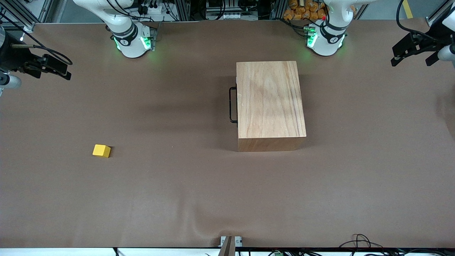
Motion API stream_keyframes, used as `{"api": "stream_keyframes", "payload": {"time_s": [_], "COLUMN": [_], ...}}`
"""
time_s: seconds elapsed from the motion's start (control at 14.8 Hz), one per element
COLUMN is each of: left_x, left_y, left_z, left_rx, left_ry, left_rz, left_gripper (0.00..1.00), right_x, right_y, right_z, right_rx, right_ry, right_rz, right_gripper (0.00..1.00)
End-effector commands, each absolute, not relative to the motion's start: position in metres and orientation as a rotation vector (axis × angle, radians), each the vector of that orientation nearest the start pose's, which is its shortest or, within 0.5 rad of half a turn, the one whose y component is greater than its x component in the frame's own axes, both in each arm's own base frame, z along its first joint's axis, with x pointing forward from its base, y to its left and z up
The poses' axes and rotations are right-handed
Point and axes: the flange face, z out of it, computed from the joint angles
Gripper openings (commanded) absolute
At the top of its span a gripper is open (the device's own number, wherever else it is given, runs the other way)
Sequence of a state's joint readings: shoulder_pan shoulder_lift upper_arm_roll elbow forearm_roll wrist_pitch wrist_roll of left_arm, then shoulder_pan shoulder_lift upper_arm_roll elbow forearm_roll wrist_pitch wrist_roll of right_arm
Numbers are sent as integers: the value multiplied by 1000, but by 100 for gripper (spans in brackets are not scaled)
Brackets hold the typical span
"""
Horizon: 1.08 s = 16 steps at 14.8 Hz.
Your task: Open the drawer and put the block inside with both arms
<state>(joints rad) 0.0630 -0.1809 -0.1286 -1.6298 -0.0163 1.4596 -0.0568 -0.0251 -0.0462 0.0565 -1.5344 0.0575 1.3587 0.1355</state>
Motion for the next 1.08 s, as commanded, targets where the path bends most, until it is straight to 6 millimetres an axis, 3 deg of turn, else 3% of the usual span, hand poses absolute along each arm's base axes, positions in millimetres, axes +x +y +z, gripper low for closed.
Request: {"api": "stream_keyframes", "payload": {"time_s": [0.0, 0.27, 1.02], "left_x": [483, 492, 490], "left_y": [-45, -32, -31], "left_z": [685, 683, 689], "left_rx": [-3138, -3141, -3146], "left_ry": [25, 11, 51], "left_rz": [-8, -1, -22], "left_gripper": [100, 100, 100], "right_x": [516, 515, 515], "right_y": [22, 24, 24], "right_z": [651, 650, 649], "right_rx": [-3099, -3100, -3100], "right_ry": [166, 161, 163], "right_rz": [203, 205, 215], "right_gripper": [100, 100, 100]}}
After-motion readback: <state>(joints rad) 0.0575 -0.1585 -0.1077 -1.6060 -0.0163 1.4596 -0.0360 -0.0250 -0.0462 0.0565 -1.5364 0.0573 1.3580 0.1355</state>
